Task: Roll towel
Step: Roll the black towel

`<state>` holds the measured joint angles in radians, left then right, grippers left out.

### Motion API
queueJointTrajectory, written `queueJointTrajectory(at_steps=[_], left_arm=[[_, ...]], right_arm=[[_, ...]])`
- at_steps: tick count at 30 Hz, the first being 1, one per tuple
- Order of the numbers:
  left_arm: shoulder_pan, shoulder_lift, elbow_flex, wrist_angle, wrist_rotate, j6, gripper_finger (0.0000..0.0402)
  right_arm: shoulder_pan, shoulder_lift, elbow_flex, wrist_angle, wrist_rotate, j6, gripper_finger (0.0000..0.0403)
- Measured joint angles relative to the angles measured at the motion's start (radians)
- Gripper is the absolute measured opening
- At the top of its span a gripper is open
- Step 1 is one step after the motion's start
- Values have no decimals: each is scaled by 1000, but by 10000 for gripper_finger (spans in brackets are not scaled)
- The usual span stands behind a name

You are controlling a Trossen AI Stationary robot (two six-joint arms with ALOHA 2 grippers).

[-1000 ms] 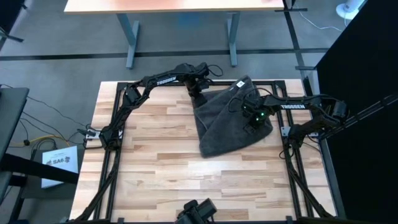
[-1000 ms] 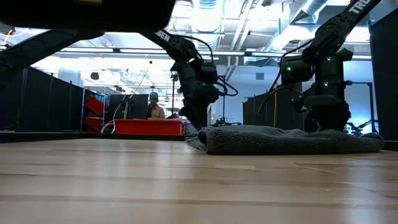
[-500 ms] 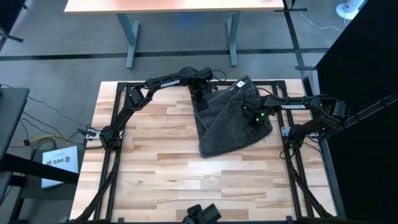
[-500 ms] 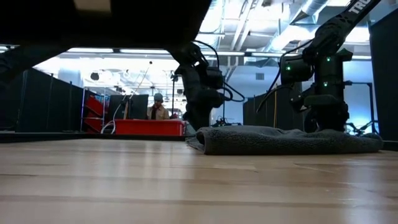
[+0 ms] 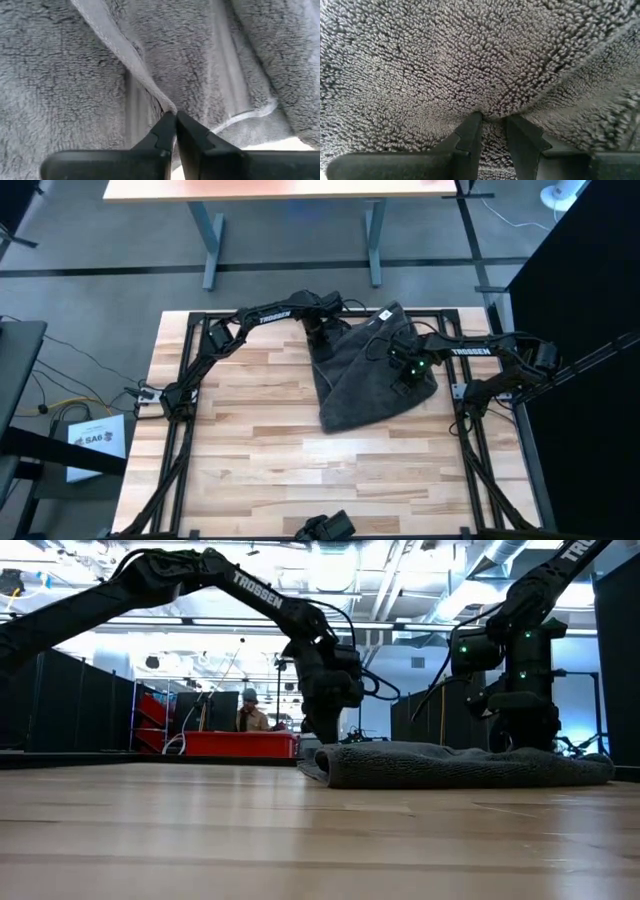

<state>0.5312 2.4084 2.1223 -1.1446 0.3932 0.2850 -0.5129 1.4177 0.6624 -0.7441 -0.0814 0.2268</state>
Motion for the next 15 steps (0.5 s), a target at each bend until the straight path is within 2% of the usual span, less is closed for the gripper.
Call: queueJointTrajectory(at_steps=[15], left_arm=[[35, 0, 213, -220, -88, 64, 0]], right_arm=[[0, 0, 0, -4, 0, 8, 75]])
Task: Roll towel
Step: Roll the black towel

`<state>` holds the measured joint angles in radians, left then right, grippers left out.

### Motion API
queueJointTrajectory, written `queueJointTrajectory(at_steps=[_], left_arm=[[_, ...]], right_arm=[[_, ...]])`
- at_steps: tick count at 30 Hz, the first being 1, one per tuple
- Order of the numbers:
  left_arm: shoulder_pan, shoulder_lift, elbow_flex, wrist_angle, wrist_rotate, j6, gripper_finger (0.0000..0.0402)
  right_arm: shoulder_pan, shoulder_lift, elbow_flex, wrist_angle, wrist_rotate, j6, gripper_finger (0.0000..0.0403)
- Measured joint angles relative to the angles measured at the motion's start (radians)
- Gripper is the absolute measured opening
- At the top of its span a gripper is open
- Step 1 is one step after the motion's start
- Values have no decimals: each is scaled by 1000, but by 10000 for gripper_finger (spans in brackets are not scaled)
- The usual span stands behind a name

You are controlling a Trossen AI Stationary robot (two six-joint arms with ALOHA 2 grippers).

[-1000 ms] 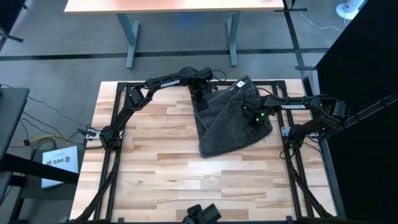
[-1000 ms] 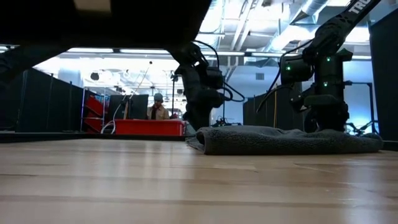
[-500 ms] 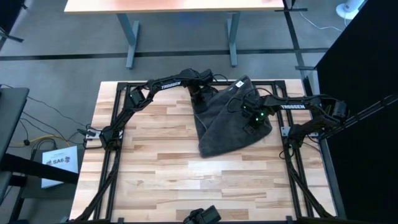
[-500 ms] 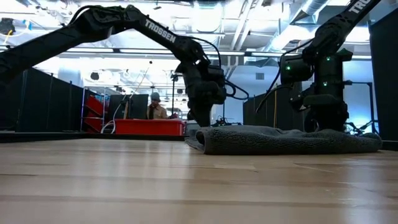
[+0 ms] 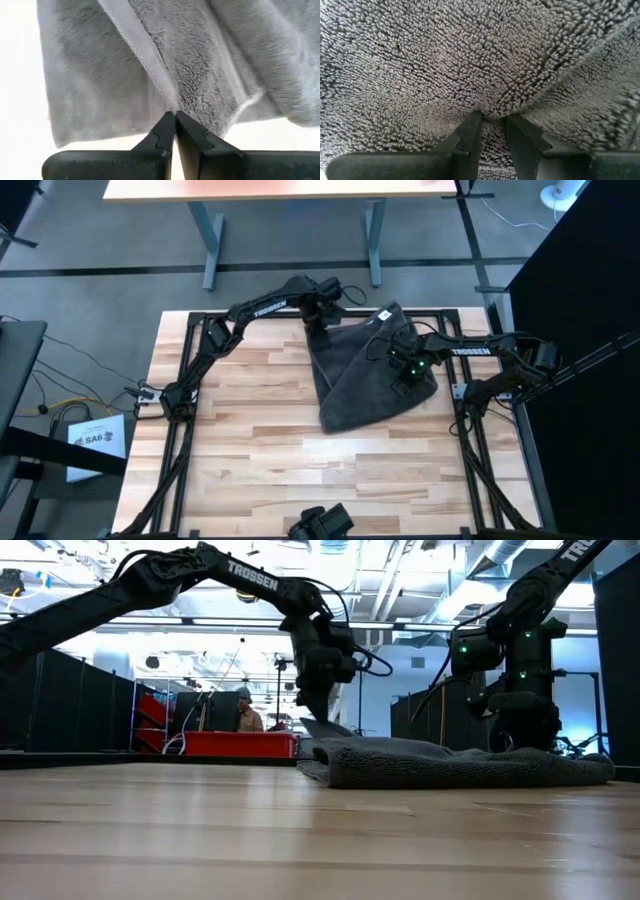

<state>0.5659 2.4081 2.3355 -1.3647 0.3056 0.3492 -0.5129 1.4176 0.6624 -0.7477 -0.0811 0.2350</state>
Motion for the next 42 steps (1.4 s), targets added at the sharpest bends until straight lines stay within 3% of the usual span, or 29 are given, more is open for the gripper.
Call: queueJointTrajectory(at_steps=[7, 19, 25, 31, 37, 42], left_arm=[[68, 0, 9, -8, -24, 6, 0], [144, 7, -5, 153, -25, 33, 0], [139, 32, -29, 103, -33, 28, 1], [133, 33, -6, 83, -52, 27, 44], [149, 18, 17, 16, -215, -45, 86], [85, -27, 19, 6, -85, -48, 90]], right_arm=[[0, 0, 0, -1, 0, 1, 75], [1, 0, 0, -7, 0, 2, 75], [3, 0, 0, -11, 0, 3, 75], [3, 0, 0, -9, 0, 1, 75], [0, 0, 0, 2, 0, -4, 75], [0, 0, 0, 3, -1, -16, 75]])
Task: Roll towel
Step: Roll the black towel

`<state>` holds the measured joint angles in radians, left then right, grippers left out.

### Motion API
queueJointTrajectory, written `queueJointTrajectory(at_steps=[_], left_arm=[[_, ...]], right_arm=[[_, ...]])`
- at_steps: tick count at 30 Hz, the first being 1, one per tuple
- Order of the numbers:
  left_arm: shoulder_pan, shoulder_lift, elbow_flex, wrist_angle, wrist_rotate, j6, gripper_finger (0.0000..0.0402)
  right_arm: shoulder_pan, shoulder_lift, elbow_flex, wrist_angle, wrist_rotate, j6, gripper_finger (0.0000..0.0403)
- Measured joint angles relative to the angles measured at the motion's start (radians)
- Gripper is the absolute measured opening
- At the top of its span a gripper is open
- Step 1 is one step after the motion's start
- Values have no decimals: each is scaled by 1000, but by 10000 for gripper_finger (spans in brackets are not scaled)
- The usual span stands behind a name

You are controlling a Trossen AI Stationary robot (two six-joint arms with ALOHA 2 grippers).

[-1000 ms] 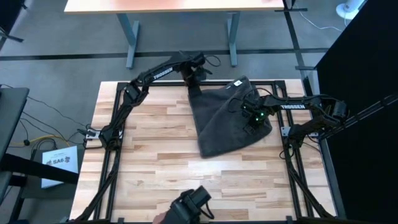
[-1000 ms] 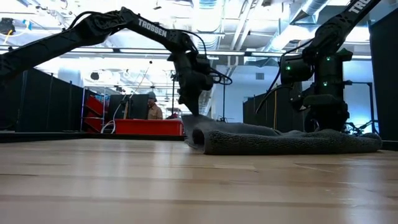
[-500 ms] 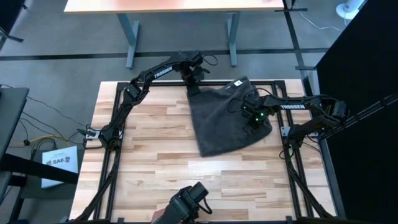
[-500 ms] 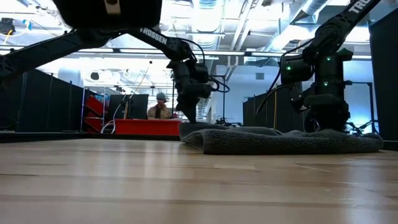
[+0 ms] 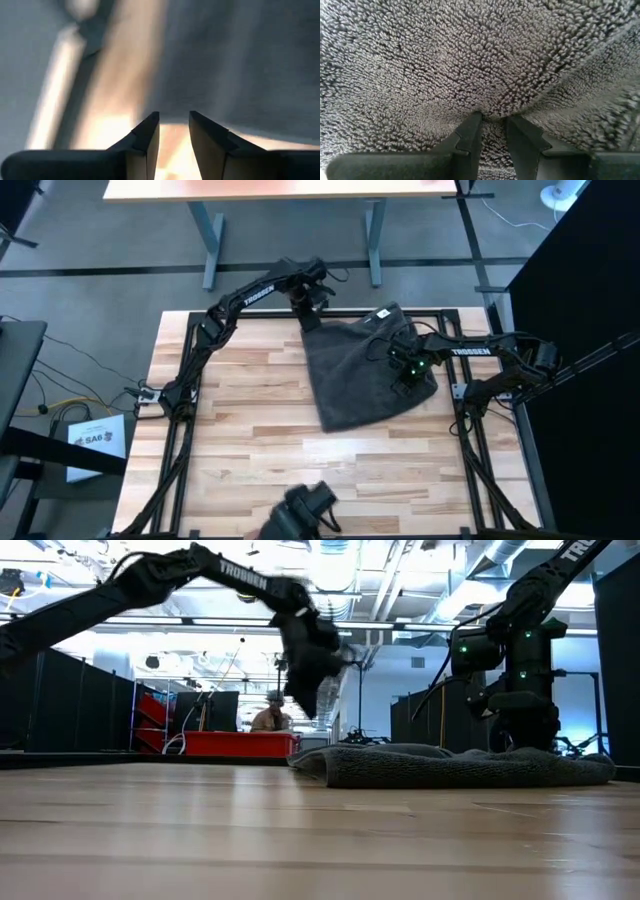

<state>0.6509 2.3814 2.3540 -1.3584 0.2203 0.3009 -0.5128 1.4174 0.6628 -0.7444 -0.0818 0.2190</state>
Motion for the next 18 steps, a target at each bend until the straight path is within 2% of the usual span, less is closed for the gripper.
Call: queueJointTrajectory(at_steps=[4, 9, 12, 18], left_arm=[[-122, -14, 1, -11, 17, 72, 86], [-245, -13, 0, -13, -86, 132, 84], [-272, -13, 0, -4, -94, 136, 83], [-270, -13, 0, -23, -95, 120, 83]], right_arm=[[0, 0, 0, 1, 0, -3, 75], [16, -56, 8, -10, 17, 3, 75], [35, -132, 30, -34, 54, 15, 75], [34, -268, 36, -33, 54, 58, 77]])
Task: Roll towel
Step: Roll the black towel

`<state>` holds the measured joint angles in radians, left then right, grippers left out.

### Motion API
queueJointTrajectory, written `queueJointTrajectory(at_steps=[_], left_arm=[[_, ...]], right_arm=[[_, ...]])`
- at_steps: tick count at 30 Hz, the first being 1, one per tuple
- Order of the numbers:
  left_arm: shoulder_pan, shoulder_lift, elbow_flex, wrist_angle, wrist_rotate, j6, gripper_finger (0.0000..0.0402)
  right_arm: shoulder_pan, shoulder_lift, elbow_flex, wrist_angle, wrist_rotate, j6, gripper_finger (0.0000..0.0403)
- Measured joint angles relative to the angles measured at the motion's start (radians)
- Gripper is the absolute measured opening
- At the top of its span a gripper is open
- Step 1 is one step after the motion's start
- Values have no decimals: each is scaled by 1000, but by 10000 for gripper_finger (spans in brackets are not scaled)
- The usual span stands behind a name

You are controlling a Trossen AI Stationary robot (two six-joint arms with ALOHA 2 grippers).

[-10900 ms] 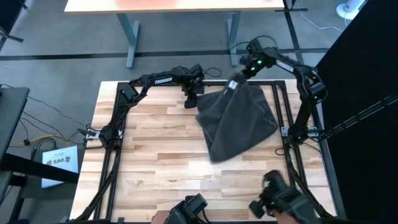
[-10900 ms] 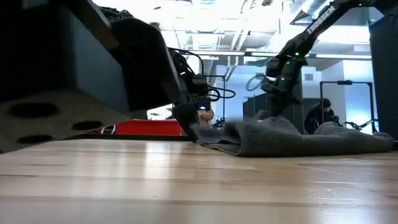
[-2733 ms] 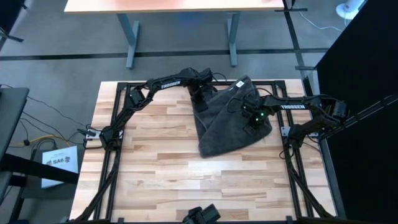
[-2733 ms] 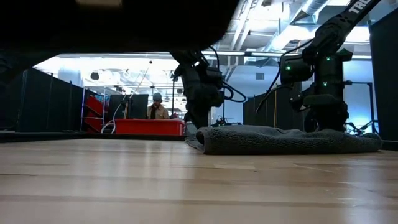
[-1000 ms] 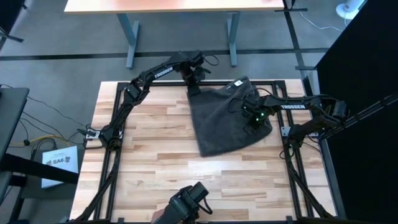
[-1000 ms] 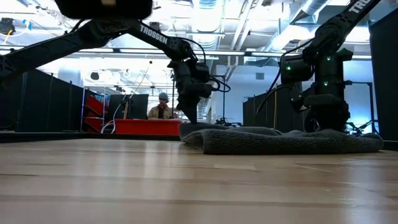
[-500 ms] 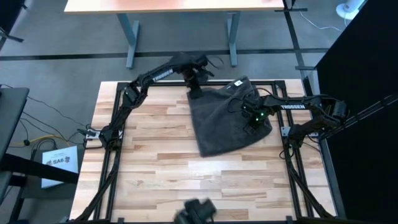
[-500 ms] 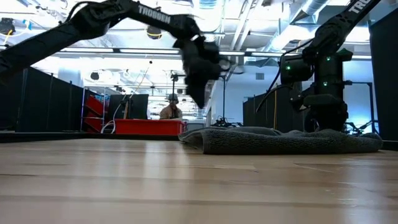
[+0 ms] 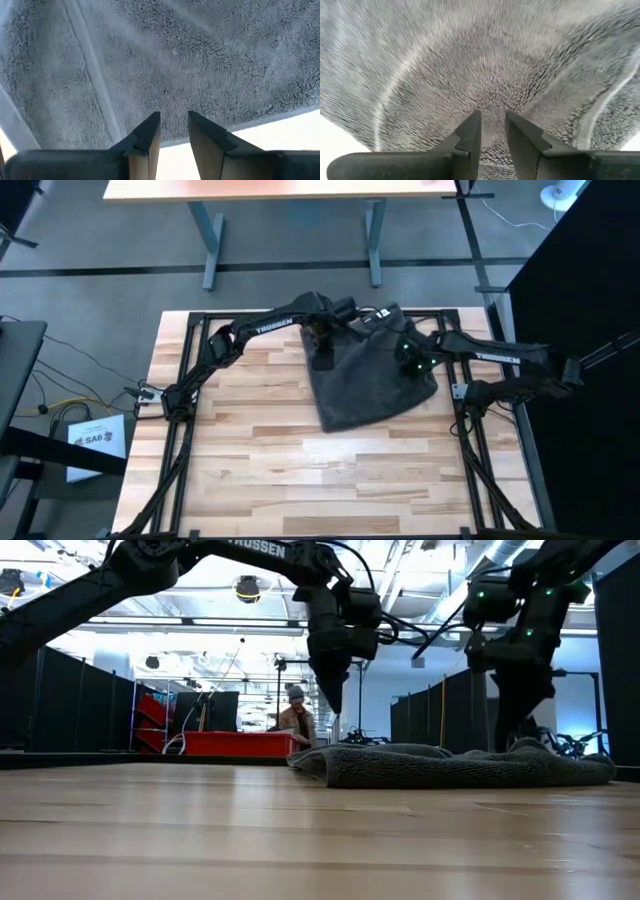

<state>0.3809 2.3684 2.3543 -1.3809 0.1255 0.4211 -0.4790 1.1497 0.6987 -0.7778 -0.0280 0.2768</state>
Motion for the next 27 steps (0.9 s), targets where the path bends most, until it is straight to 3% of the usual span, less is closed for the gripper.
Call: queueJointTrajectory(at_steps=[5, 10, 15, 27], left_arm=[[3, 0, 0, 4, 19, -15, 83], [-4, 0, 0, 6, 76, -21, 83], [-36, 0, -6, 24, 69, -26, 83], [-132, 2, -321, 181, 57, -123, 83]], right_arm=[[-17, -26, 0, -31, -38, 11, 102], [4, -28, 0, -59, -57, -20, 156], [44, -37, -1, -112, -57, -57, 199], [126, 41, -19, -121, -52, 45, 198]])
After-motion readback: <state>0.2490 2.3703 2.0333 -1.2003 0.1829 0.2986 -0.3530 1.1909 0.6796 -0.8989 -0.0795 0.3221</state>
